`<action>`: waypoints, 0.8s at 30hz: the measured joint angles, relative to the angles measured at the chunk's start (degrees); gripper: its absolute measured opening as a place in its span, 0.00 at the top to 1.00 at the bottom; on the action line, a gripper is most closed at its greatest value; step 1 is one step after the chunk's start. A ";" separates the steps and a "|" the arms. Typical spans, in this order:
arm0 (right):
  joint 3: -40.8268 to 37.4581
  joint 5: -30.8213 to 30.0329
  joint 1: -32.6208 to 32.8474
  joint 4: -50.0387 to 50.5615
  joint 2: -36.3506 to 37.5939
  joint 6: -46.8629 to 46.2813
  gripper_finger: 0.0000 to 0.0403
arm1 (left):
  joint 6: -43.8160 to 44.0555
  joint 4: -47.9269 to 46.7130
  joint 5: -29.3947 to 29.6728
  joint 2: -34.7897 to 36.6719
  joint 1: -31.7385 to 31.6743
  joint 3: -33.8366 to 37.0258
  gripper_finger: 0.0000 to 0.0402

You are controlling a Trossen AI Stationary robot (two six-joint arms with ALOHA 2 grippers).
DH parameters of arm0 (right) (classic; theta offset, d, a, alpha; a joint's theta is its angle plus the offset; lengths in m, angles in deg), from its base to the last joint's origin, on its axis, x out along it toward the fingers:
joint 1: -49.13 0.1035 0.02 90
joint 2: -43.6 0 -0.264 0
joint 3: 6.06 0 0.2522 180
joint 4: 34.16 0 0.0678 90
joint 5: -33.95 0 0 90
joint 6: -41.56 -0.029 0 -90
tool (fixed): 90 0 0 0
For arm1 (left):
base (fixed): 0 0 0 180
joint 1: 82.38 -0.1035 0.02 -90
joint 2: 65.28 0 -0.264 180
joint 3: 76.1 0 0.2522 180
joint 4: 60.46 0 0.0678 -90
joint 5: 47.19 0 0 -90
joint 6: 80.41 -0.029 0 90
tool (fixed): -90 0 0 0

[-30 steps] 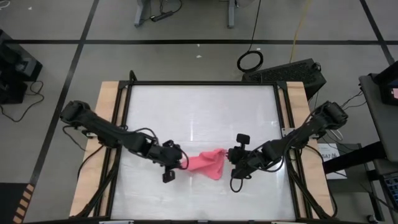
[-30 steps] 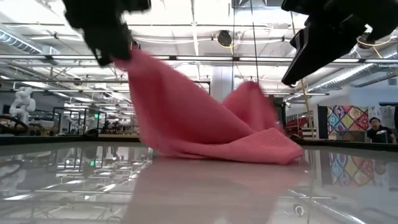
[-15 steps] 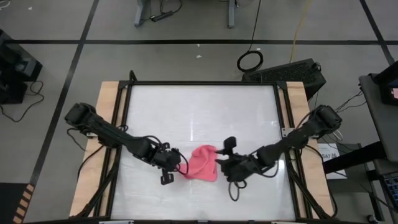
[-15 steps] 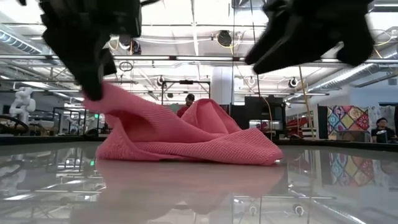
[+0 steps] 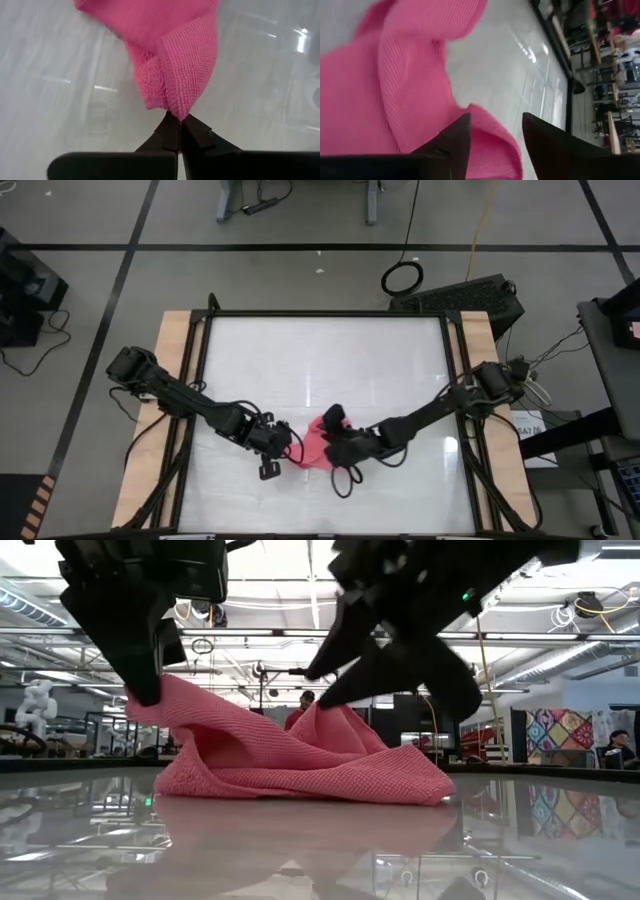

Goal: Roll towel
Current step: Fold the pink towel

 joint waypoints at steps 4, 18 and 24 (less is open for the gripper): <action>4.52 2.20 -2.07 9.51 -3.19 -0.46 0.61 | -0.03 0.29 -0.02 0.00 0.00 0.00 0.99; 9.97 -0.08 -4.72 9.81 -7.88 2.45 0.75 | -1.50 0.35 0.00 0.04 0.24 0.00 0.99; 9.95 0.15 -6.53 10.47 -7.88 0.65 0.98 | -1.71 0.30 0.02 0.07 0.24 0.00 0.98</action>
